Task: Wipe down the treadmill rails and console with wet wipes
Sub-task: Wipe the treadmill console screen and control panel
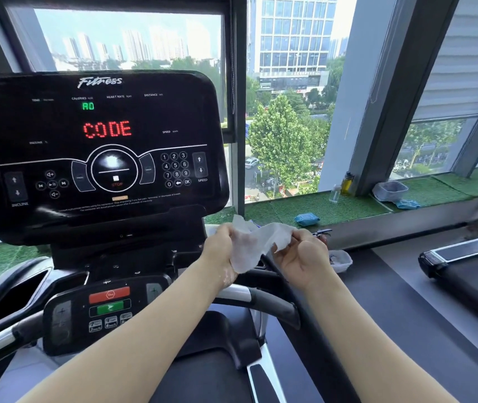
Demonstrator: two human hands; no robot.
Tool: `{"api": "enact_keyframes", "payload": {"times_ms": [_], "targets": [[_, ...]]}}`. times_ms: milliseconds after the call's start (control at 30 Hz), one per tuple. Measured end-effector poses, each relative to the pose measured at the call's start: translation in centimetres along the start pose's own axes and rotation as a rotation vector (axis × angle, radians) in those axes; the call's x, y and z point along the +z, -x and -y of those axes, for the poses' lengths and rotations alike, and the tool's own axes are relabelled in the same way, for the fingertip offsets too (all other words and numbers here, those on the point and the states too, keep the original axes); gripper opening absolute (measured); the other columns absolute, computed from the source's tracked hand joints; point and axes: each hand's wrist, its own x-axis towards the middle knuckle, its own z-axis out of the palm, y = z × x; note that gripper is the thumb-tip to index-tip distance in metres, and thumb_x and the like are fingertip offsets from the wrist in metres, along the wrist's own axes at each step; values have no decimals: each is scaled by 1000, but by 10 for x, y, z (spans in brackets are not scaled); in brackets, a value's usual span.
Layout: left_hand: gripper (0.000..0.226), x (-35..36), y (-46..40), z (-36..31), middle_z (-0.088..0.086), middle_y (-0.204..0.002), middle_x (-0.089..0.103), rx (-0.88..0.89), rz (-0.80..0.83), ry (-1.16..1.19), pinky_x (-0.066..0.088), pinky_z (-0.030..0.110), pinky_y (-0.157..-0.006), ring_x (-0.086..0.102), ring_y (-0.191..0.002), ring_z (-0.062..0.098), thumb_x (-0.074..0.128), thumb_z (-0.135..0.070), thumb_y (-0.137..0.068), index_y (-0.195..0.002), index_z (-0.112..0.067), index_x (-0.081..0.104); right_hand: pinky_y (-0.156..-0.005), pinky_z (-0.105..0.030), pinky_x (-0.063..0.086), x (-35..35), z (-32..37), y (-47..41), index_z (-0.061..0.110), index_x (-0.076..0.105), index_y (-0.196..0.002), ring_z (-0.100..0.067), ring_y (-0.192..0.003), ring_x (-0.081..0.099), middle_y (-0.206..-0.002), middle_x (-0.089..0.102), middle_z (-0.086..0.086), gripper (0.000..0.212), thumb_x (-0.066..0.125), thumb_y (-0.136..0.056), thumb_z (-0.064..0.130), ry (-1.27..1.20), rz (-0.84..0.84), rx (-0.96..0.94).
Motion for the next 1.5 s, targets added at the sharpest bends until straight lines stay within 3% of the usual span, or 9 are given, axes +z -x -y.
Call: {"api": "enact_keyframes", "payload": {"times_ms": [200, 267, 433, 633, 933, 1133, 1300, 1400, 1500], "targets": [[25, 3, 3, 7, 7, -118, 46, 397, -289, -842, 41, 31, -76, 50, -80, 15, 47, -29, -96, -109, -8, 50, -56, -31, 47, -2, 10, -5, 7, 51, -80, -20, -64, 52, -73, 53, -10, 23, 35, -95, -1, 285, -31, -154], [32, 8, 10, 11, 8, -108, 57, 320, -79, -685, 47, 38, -90, 57, -93, 20, 41, -40, -99, -95, -11, 55, -59, -31, 47, -1, 8, -6, 8, 49, -83, -20, -67, 53, -76, 53, -10, 23, 34, -97, 1, 433, 37, -175], [80, 0, 8, 18, 19, -102, 61, -158, 216, -45, 56, 34, -73, 61, -88, 29, 30, -65, -92, -117, 5, 57, -63, -32, 48, 0, -4, -16, 14, 52, -87, -20, -72, 55, -83, 58, -10, 22, 36, -98, 4, 762, 144, -174], [18, 2, 12, 10, 14, -83, 70, -2, 156, -102, 58, 30, -61, 68, -62, 18, 57, -13, -93, -100, 2, 63, -77, -45, 52, -17, -4, -29, 15, 56, -78, -24, -75, 55, -77, 58, -7, 17, 49, -91, 8, 1118, -20, -283], [28, 4, 8, 7, 16, -93, 63, 115, 22, -242, 55, 34, -68, 62, -76, 23, 50, 2, -94, -121, 3, 52, -69, -36, 55, -24, -25, -29, 7, 49, -120, -23, -77, 63, -95, 63, -13, 27, 55, -96, 18, 564, 85, 12], [57, -4, 12, -4, 19, -109, 59, 214, 108, -600, 56, 38, -80, 62, -95, 29, 66, 9, -81, -125, -21, 44, -65, -36, 54, -22, -25, -37, 15, 61, -91, -24, -72, 63, -82, 65, -14, 22, 59, -87, -6, 781, 53, -146], [37, -14, -7, -20, 3, -96, 61, 435, 67, -1118, 48, 25, -75, 56, -84, 15, 77, -4, -75, -108, -17, 66, -85, -35, 52, -9, -26, -45, 4, 68, -107, -20, -86, 62, -100, 67, -13, 32, 75, -76, 3, 1050, 167, -271], [18, -16, -19, -31, -7, -81, 56, 587, 37, -1376, 38, 18, -61, 51, -75, 11, 73, -15, -79, -97, -19, 70, -67, -23, 45, -2, -25, -49, 17, 70, -90, -11, -68, 55, -78, 64, -1, 15, 75, -77, 11, 1302, 145, -366], [15, -13, -36, -40, 0, -97, 49, 700, 0, -1488, 40, 26, -75, 50, -91, 17, 71, -29, -81, -90, -18, 68, -58, -17, 34, 5, -19, -54, 25, 58, -67, -6, -65, 46, -78, 47, 8, 20, 72, -82, 20, 1406, 59, -503]]}}
